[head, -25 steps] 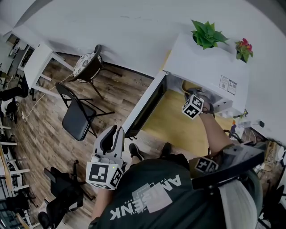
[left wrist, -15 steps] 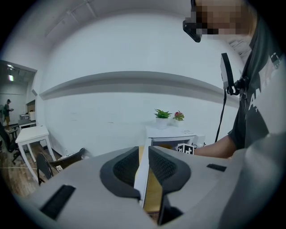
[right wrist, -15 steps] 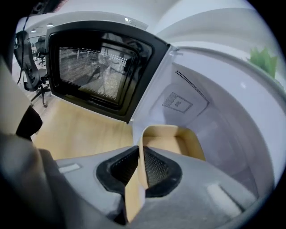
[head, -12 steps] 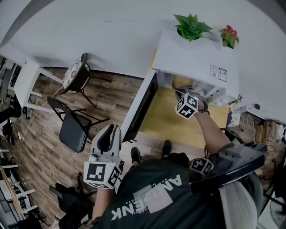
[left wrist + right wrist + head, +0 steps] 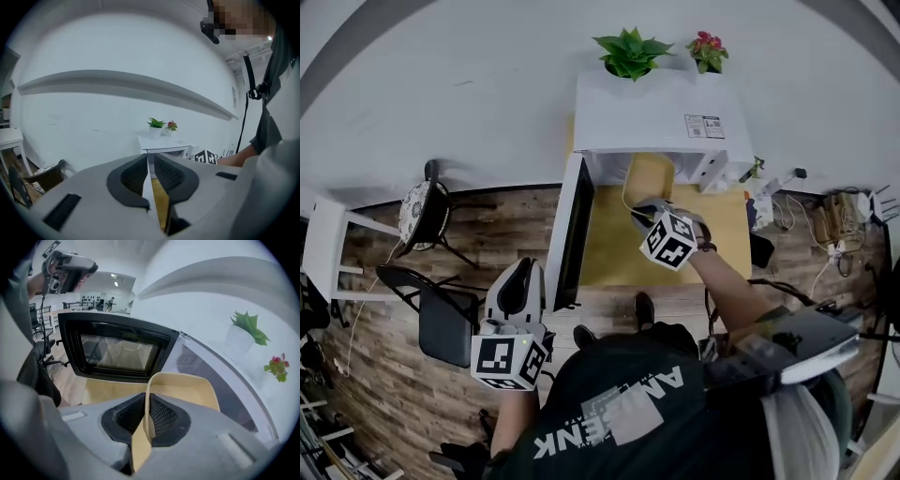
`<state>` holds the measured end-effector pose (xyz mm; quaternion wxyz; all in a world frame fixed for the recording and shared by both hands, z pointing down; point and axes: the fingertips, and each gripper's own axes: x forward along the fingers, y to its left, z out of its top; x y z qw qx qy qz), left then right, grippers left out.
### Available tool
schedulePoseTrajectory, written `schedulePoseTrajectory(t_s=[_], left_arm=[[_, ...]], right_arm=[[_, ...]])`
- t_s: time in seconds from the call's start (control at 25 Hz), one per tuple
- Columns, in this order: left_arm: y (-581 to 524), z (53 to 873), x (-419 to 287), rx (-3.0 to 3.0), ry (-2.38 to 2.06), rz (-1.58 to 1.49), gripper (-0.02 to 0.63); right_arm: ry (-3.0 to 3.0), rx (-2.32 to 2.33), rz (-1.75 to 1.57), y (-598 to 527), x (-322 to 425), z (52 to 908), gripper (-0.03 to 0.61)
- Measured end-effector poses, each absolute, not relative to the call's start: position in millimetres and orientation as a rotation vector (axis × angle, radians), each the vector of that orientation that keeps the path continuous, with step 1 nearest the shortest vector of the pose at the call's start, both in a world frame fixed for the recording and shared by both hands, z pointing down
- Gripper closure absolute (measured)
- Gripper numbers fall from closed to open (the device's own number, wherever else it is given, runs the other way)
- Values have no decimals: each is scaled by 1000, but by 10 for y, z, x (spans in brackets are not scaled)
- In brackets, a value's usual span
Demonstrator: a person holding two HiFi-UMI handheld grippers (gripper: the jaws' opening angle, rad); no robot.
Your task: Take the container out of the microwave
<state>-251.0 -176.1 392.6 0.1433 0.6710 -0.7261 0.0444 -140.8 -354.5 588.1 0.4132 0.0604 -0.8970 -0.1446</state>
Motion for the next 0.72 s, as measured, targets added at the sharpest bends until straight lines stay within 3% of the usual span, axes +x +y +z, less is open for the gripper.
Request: schedulePoseTrajectory(t_s=[0.72], left_arm=[[-1909, 3725, -2499, 2206, -1977, 114, 607]], right_arm=[[-2409, 412, -155, -2850, -952, 4753, 551]])
